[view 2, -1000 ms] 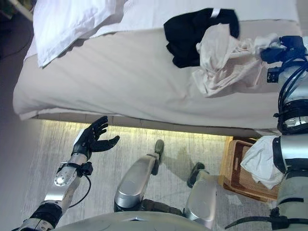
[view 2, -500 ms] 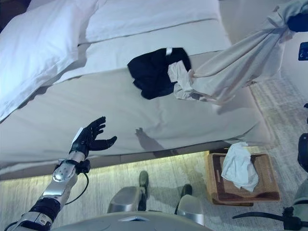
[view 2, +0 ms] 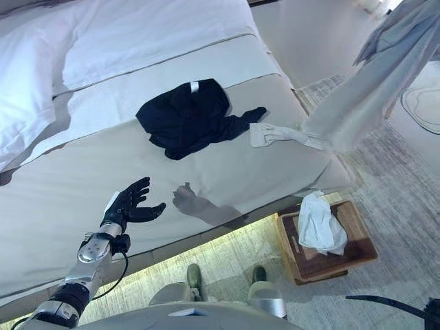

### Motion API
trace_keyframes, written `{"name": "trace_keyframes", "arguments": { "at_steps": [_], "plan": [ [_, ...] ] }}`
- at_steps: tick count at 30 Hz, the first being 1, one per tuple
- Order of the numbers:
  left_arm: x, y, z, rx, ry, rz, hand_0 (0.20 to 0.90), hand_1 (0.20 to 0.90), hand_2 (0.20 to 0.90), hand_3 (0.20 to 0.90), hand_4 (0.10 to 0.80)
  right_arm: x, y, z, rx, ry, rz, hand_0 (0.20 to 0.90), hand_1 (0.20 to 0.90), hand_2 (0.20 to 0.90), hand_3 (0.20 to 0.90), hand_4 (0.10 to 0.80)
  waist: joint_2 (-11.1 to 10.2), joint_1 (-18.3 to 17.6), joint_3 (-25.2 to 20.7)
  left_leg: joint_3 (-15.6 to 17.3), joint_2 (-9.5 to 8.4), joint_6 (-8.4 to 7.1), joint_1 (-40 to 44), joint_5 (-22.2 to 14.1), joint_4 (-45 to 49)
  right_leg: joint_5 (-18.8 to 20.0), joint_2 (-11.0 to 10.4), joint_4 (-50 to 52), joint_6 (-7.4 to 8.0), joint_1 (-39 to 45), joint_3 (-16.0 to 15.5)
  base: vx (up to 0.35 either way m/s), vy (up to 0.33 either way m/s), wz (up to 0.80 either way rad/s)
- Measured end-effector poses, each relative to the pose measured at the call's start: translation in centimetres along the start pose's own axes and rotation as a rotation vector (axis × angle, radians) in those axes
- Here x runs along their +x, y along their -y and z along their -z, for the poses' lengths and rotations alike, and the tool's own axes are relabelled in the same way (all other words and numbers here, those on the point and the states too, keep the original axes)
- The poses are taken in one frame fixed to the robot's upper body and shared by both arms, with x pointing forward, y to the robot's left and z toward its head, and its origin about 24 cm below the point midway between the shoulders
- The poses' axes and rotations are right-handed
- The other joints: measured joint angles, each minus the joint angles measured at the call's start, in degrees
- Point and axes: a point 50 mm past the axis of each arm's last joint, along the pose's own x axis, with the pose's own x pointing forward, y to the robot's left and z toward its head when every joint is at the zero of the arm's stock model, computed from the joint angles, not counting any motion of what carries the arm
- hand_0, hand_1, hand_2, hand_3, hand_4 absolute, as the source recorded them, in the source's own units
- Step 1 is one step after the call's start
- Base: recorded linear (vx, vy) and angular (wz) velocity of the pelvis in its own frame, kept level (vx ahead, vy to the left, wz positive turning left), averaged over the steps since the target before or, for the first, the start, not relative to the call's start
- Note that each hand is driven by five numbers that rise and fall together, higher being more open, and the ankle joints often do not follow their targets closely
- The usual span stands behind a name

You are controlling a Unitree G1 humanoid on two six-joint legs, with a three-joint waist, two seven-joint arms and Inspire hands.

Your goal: Pick up the clothes from the bed and place them into the basket

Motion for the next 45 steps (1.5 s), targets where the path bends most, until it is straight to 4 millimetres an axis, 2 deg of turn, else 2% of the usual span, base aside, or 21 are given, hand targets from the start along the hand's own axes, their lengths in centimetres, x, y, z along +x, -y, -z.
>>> {"name": "trace_keyframes", "arguments": {
  "at_steps": [4, 6, 7, 8, 9, 10, 11, 12, 13, 14, 15, 16, 17, 22, 24, 26, 28, 32, 36, 43, 45],
  "plan": [
    [-0.1, -0.1, 0.6, 0.019, -0.028, 0.003, 0.900, 0.900, 0.900, 0.900, 0.800, 0.1, 0.9, -0.4, -0.002, 0.009, 0.028, 0.300, 0.300, 0.300, 0.200, 0.100, -0.71, -1.42, -0.44, 1.12, 0.29, 0.00, 0.05, -0.01, 1.30, 0.02, 0.15, 0.00, -0.03, -0.10, 1.14, 0.011, 0.002, -0.17],
    [-0.1, 0.0, 0.7, 0.021, -0.031, 0.009, 0.900, 0.900, 0.900, 0.900, 0.800, 0.0, 1.9, -0.4, -0.017, 0.007, 0.049, 0.300, 0.300, 0.300, 0.200, 0.100, -0.94, -1.84, -0.47, 1.10, 0.59, 0.01, -0.16, -0.02, 2.74, 0.52, 0.41, 0.04, -0.71, -0.10, 1.78, 0.013, 0.003, -0.20],
    [-0.1, 0.0, 0.8, 0.021, -0.036, 0.008, 0.900, 0.900, 0.900, 0.900, 0.800, 0.0, 2.0, -0.4, -0.020, 0.005, 0.053, 0.300, 0.300, 0.300, 0.200, 0.100, -1.17, -1.93, -0.41, 1.12, 1.11, -0.01, -1.07, -0.43, 5.17, 1.56, 0.48, 0.05, -0.74, 0.01, 2.02, 0.011, 0.006, -0.20],
    [-0.1, 0.0, 0.8, 0.023, -0.037, 0.009, 0.900, 0.900, 0.900, 0.900, 0.800, 0.0, 2.2, -0.3, -0.023, -0.001, 0.057, 0.300, 0.300, 0.300, 0.200, 0.100, -1.79, -2.02, -0.50, 1.09, 1.10, 0.25, -3.45, -3.68, 8.54, 2.36, -0.22, 0.06, -1.28, -0.09, 2.71, 0.012, 0.007, -0.22],
    [-0.1, 0.3, 0.9, 0.017, -0.039, 0.020, 0.900, 0.900, 0.900, 0.900, 0.800, 0.0, 2.6, -0.4, -0.029, -0.003, 0.066, 0.300, 0.300, 0.300, 0.200, 0.100, -1.72, -2.24, -1.13, 0.82, 0.25, 0.88, -2.63, -3.59, 2.95, 2.34, -0.29, 0.00, -1.25, -0.49, 3.69, 0.019, 0.010, -0.18],
    [0.0, 0.7, 0.9, 0.010, -0.040, 0.030, 0.900, 0.900, 0.900, 0.900, 0.800, -0.1, 3.1, -0.5, -0.035, -0.001, 0.077, 0.300, 0.300, 0.300, 0.200, 0.100, -0.42, -2.64, -1.75, 0.66, 0.71, 1.59, -2.88, 0.84, -0.88, 2.33, 0.86, 0.02, -1.24, -1.05, 3.72, 0.015, 0.008, -0.28],
    [0.0, 0.7, 1.0, 0.009, -0.045, 0.030, 0.900, 0.900, 0.900, 0.900, 0.800, -0.1, 3.0, -0.2, -0.039, -0.008, 0.076, 0.300, 0.300, 0.300, 0.200, 0.100, 0.20, -2.75, -2.07, 1.82, 1.57, 2.13, -2.43, 1.82, -0.80, 2.25, 1.65, -0.07, -1.15, -1.20, 4.47, 0.015, 0.008, -0.31],
    [0.1, 0.6, 1.1, 0.012, -0.053, 0.023, 0.900, 0.900, 0.900, 0.900, 0.800, -0.1, 2.8, 0.1, -0.046, -0.020, 0.063, 0.300, 0.300, 0.300, 0.200, 0.100, -0.23, -3.53, -1.96, 1.82, 2.01, 2.23, -2.07, 1.86, -0.79, 2.15, 1.69, 1.16, -1.01, -1.71, 5.02, 0.006, 0.006, -0.47],
    [0.2, 0.7, 1.1, 0.011, -0.055, 0.024, 0.900, 0.900, 0.900, 0.900, 0.800, -0.2, 2.8, 0.1, -0.047, -0.020, 0.060, 0.300, 0.300, 0.300, 0.200, 0.100, 0.07, -4.22, -1.97, 2.04, 2.56, 3.07, -2.04, 2.42, -0.78, 0.95, 2.05, 6.72, 0.59, -5.33, 5.21, -0.002, 0.003, -0.54],
    [0.3, 0.7, 1.0, 0.015, -0.057, 0.028, 0.900, 0.900, 0.900, 0.900, 0.800, -0.2, 2.8, 0.2, -0.048, -0.022, 0.058, 0.300, 0.300, 0.300, 0.200, 0.100, 0.71, -4.92, -2.06, 1.79, 3.45, 3.37, -1.90, 2.59, -0.77, -2.97, 2.88, 7.41, 1.39, -8.13, 4.72, -0.007, 0.000, -0.49],
    [0.3, 0.6, 1.0, 0.020, -0.058, 0.028, 0.900, 0.900, 0.900, 0.900, 0.800, -0.2, 2.8, 0.2, -0.048, -0.023, 0.057, 0.300, 0.300, 0.300, 0.200, 0.100, 0.29, -5.47, -2.32, 1.97, 3.05, 3.36, -1.80, 2.59, -0.78, -2.12, 2.95, 2.86, 1.27, -7.68, 4.88, -0.011, -0.003, -0.34],
    [0.4, 0.2, 0.8, 0.040, -0.055, 0.025, 0.900, 0.900, 0.900, 0.900, 0.800, -0.2, 3.0, 0.2, -0.039, -0.022, 0.064, 0.300, 0.300, 0.300, 0.200, 0.100, -1.82, -6.48, -3.05, 2.25, 1.08, 3.23, -1.46, 2.49, -0.82, 4.61, 1.64, -0.83, 1.27, -7.99, 4.95, -0.008, -0.002, -0.05],
    [0.5, 0.6, 0.8, 0.034, -0.056, 0.030, 0.900, 0.900, 0.900, 0.900, 0.800, -0.3, 3.5, 0.1, -0.019, -0.017, 0.079, 0.300, 0.300, 0.300, 0.200, 0.100, -1.91, -7.44, -3.32, 2.23, 0.48, 1.83, -0.23, 1.46, -0.85, 5.20, 1.23, -0.76, 0.39, -7.19, 3.55, -0.010, -0.004, -0.12],
    [0.8, 1.2, 0.5, 0.028, -0.041, 0.055, 0.900, 0.900, 0.900, 0.900, 0.800, -1.1, 4.3, 2.4, -0.029, -0.072, 0.062, 0.300, 0.300, 0.300, 0.200, 0.100, -0.17, -9.04, -4.29, 4.04, 1.26, 1.35, 1.22, 1.13, -0.85, 5.28, 2.15, -0.75, 0.40, -6.71, 5.55, -0.008, 0.001, -0.19],
    [0.9, 1.5, 0.5, 0.022, -0.039, 0.063, 0.900, 0.900, 0.900, 0.900, 0.800, -1.8, 3.9, 3.9, -0.039, -0.106, 0.010, 0.300, 0.300, 0.300, 0.200, 0.100, 0.38, -9.79, -4.60, 4.24, 1.74, 0.44, 1.08, 0.52, -0.86, 5.27, 2.67, -0.75, 0.38, -7.14, 6.26, -0.018, -0.009, -0.13],
    [0.9, 1.9, 0.5, 0.014, -0.040, 0.070, 0.900, 0.900, 0.900, 0.900, 0.800, -2.7, 2.9, 6.2, -0.072, -0.166, -0.076, 0.300, 0.300, 0.300, 0.200, 0.100, 0.55, -10.50, -4.70, 4.66, 2.12, -0.23, 1.10, 0.04, -0.87, 5.26, 2.95, -0.75, 0.37, -7.32, 6.49, -0.010, -0.021, -0.10],
    [0.8, 2.3, 0.7, 0.018, -0.043, 0.082, 0.900, 0.900, 0.900, 0.900, 0.800, -3.7, 2.0, 8.3, -0.080, -0.222, -0.145, 0.300, 0.300, 0.300, 0.200, 0.100, 1.09, -10.87, -5.00, 4.77, 2.42, -1.70, 0.96, -1.02, -0.86, 5.24, 3.42, -0.76, 0.36, -7.69, 6.59, -0.002, -0.006, -0.02],
    [0.8, 2.4, 0.7, 0.016, -0.043, 0.091, 0.900, 0.900, 0.900, 0.900, 0.800, -6.4, -1.0, 12.9, -0.057, -0.344, -0.299, 0.300, 0.300, 0.300, 0.200, 0.100, 1.69, -11.38, -5.36, 4.93, 2.81, -2.49, -0.12, -2.54, -0.94, 5.23, 3.50, -0.78, 0.37, -9.03, 6.77, -0.002, -0.004, -0.01],
    [0.6, 2.4, 1.1, 0.017, -0.059, 0.089, 0.900, 0.900, 0.900, 0.900, 0.800, -9.9, -4.6, 16.9, -0.061, -0.457, -0.431, 0.300, 0.300, 0.300, 0.200, 0.100, 2.68, -11.08, -5.93, 4.92, 2.14, -2.03, -0.66, -2.86, -1.14, 5.12, 3.05, -0.79, 0.52, -9.60, 7.00, -0.026, -0.012, -0.01],
    [0.1, 2.3, 1.9, 0.018, -0.099, 0.089, 0.900, 0.900, 0.900, 0.900, 0.800, -16.5, -9.4, 21.7, 0.017, -0.624, -0.568, 0.300, 0.300, 0.300, 0.200, 0.100, 3.74, -10.47, -6.54, 4.51, 2.33, -1.99, -1.26, -2.50, -0.94, 5.44, 3.20, -0.79, 0.11, -10.08, 6.61, -0.018, -0.009, 0.02],
    [0.1, 2.3, 1.9, 0.018, -0.101, 0.094, 0.900, 0.900, 0.900, 0.900, 0.800, -17.9, -10.2, 22.5, 0.029, -0.660, -0.585, 0.300, 0.300, 0.300, 0.200, 0.100, 3.77, -10.19, -6.54, 4.46, 2.34, -2.13, -1.22, -2.28, -0.88, 5.47, 3.19, -0.79, 0.06, -10.02, 6.52, 0.000, 0.000, 0.00]
  ]
}}
